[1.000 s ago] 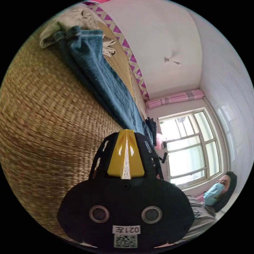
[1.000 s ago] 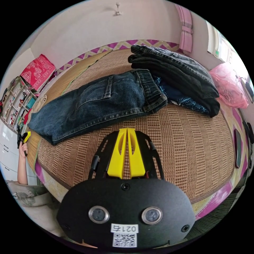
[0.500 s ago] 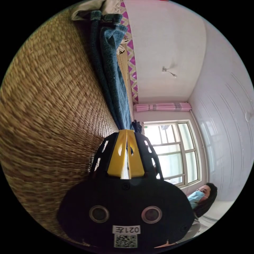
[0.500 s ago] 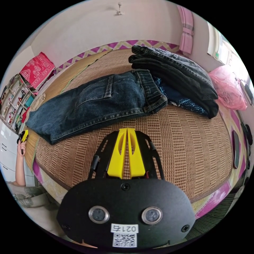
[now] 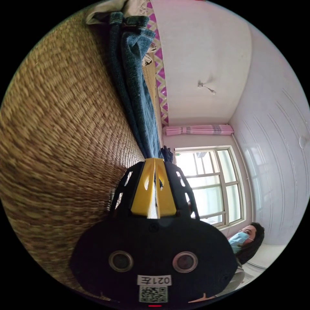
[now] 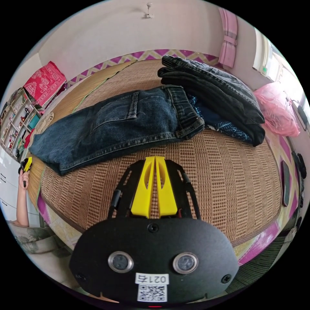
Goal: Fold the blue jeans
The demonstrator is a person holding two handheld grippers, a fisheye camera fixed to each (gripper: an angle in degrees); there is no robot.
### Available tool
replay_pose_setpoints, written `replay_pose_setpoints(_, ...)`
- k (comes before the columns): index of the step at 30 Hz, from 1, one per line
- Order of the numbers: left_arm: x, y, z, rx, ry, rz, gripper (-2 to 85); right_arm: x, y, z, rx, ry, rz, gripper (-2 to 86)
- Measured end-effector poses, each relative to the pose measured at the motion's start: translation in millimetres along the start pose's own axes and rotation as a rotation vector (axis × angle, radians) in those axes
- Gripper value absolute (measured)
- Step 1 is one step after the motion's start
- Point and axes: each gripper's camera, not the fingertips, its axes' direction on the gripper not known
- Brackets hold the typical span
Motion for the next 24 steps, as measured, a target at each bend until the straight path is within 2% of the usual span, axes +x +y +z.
replay_pose_setpoints(24,10.6,-1.3,-1.1,-0.003,0.003,0.007,-0.9,-28.5,2.4,-6.7,-0.001,0.015,-0.005,-0.6)
